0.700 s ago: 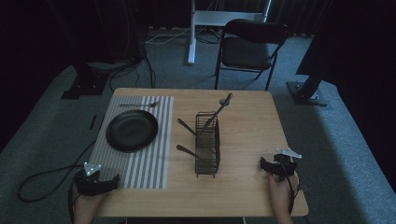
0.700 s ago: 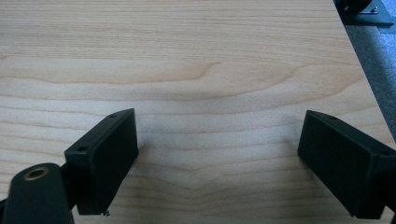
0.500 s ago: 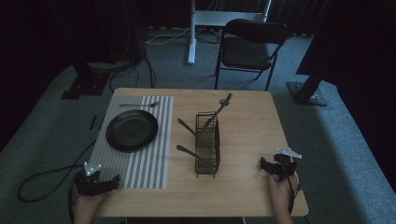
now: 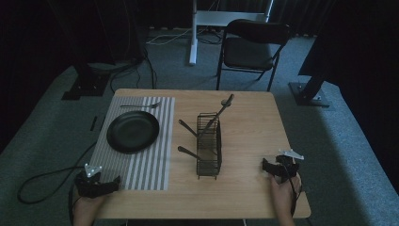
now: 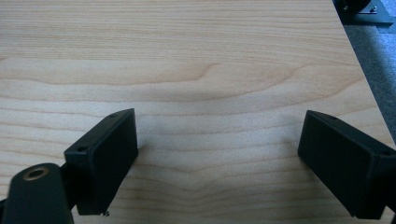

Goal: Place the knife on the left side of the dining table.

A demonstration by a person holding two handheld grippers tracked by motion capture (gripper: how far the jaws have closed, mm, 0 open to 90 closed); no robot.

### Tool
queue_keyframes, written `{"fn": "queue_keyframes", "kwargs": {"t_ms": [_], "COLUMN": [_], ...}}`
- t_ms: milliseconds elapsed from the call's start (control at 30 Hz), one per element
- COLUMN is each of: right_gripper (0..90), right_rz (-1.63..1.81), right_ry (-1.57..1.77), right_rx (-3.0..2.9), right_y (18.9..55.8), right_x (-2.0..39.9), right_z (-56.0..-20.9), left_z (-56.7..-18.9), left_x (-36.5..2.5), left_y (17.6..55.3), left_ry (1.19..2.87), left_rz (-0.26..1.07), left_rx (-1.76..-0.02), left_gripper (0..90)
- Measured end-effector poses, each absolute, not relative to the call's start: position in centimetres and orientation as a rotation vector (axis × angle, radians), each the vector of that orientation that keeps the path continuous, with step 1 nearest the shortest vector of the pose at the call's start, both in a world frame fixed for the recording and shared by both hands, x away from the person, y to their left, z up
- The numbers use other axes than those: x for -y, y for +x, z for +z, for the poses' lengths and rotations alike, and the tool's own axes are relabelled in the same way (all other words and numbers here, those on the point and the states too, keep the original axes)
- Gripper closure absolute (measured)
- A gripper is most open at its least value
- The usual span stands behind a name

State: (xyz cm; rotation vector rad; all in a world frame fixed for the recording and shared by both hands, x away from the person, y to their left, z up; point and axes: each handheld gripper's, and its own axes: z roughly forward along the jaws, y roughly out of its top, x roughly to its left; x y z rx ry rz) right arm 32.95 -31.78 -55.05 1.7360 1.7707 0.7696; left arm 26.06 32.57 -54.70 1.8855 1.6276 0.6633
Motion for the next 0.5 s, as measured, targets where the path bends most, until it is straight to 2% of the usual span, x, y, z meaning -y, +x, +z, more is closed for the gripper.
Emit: {"fn": "queue_keyframes", "kwargs": {"t_ms": [500], "right_gripper": [11.1], "right_rz": [0.770], "right_ry": [1.737], "right_rx": [-1.770], "right_y": [32.94], "right_x": [31.78], "right_z": [-55.05], "left_z": [-54.53], "left_x": [-32.46], "left_y": [26.15], "left_ry": [1.896], "left_rz": [0.657], "left_rx": [-1.640], "left_gripper": [0.9]}}
